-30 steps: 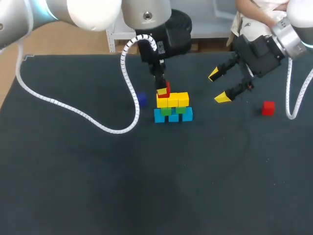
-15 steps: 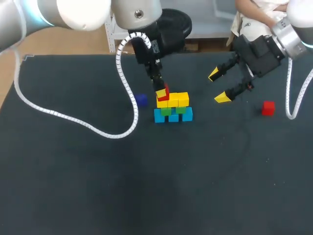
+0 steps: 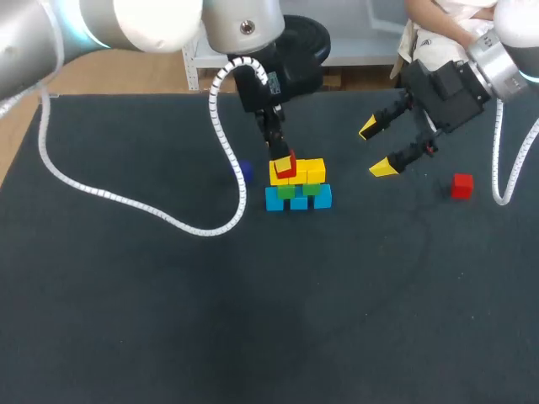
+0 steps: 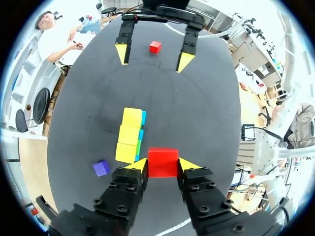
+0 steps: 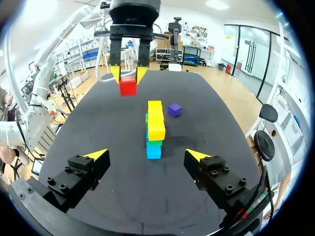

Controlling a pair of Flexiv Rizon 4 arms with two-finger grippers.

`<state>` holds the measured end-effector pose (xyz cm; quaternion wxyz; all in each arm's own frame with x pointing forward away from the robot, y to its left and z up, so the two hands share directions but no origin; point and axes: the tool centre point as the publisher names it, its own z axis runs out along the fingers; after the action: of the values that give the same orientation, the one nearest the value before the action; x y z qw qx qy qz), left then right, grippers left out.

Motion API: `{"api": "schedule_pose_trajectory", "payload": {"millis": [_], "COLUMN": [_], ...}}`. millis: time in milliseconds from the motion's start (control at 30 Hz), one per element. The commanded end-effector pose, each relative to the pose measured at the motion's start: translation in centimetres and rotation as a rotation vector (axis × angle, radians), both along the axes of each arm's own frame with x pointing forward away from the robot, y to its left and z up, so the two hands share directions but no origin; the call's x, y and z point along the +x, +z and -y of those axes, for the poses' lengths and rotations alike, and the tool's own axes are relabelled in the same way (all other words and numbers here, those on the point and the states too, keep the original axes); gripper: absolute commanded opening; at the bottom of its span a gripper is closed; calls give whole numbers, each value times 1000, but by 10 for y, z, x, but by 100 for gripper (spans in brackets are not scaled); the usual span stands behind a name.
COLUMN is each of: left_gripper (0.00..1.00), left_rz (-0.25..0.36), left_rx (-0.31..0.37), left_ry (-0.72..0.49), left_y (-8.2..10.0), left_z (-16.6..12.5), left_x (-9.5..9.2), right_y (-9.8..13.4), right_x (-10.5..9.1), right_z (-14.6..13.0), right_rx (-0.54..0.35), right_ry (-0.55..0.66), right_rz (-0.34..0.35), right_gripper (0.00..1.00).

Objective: Place the blue cubes, place green cubes on the blue cubes, place the yellow cubes on the green cubes, then place the red cubes on the yellow cubes, and place purple cube on the red cubes.

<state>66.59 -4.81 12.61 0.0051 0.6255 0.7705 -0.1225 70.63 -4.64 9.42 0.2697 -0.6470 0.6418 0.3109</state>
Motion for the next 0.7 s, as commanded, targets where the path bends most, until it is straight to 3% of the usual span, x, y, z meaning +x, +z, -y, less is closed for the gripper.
{"api": "schedule_pose_trajectory", "payload": {"millis": [33, 300, 700], "left_gripper": [0, 0, 0], "left_rz": [-36, -16, -35], "left_rx": [11, 24, 25], "left_ry": [-10, -43, -47], "left_y": [-2, -4, -16], "left_z": [4, 4, 4], "left_x": [14, 23, 26], "right_y": [0, 0, 0], "right_x": [-1, -1, -1], "right_z": [0, 0, 0], "right_rx": [0, 0, 0], "right_ry": [-2, -2, -2], "right_rz": [2, 2, 2], "right_gripper": [100, 100, 100]}}
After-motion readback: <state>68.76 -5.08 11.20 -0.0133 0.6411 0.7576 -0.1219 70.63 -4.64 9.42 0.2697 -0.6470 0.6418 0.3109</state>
